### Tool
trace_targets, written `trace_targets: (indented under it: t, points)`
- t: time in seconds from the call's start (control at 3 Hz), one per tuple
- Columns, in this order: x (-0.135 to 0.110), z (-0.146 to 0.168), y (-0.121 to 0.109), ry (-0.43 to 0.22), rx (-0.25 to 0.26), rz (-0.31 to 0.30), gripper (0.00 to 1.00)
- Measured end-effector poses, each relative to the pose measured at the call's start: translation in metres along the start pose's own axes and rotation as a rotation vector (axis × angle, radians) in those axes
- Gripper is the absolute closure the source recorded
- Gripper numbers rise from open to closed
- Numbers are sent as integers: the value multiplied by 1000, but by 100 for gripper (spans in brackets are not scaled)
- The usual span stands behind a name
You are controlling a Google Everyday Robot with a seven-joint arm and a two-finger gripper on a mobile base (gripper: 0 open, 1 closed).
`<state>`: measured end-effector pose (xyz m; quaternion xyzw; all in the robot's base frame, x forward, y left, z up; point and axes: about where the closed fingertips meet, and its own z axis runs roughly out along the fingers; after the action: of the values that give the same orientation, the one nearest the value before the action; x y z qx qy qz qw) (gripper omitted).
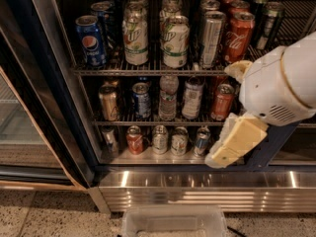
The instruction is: Pick 7up can from top shelf of fridge
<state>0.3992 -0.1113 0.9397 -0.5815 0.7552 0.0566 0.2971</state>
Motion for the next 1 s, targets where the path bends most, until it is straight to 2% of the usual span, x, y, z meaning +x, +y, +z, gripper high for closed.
trace_targets:
  t: [0.33, 0.67, 1.0]
  points:
    - [-10, 21, 3, -88, 64, 75, 0]
    - [-16, 34, -6, -166, 146, 142, 0]
    - [-20, 47, -17, -223, 164, 179, 0]
